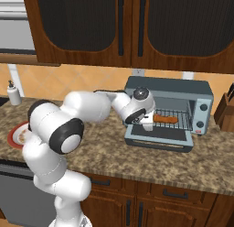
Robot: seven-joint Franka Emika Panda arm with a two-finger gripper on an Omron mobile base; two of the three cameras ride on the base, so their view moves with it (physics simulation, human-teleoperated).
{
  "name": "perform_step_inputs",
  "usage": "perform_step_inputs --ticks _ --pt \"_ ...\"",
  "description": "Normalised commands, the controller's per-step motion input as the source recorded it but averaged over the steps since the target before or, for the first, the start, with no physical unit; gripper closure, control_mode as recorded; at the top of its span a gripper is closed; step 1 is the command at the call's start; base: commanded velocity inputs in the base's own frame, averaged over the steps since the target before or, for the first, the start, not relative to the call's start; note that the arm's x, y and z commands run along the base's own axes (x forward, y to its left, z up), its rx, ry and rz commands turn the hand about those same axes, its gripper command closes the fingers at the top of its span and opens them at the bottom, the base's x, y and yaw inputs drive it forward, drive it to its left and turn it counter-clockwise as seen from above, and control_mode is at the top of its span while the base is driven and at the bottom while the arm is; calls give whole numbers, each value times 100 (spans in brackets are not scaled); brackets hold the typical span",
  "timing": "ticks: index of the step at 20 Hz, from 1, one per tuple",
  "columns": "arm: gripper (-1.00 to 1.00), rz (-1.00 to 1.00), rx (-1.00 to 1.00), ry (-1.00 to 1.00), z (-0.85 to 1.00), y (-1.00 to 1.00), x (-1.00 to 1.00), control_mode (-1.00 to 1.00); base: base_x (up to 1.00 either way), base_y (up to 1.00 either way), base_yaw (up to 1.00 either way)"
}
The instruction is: Pick up the kebab skewer and baguette bread, and place them inside the toaster oven. Close the toaster oven door and start by setting the timer.
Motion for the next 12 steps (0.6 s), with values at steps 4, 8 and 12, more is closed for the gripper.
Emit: perform_step_inputs --ticks 4,8,12 --pt "-100 1 -4 -2 26 -3 -21 -100 0 0 0" --pt "-100 1 -2 -3 30 -6 -28 -100 0 0 0" --pt "-100 0 0 0 5 -11 -83 -100 0 0 0"
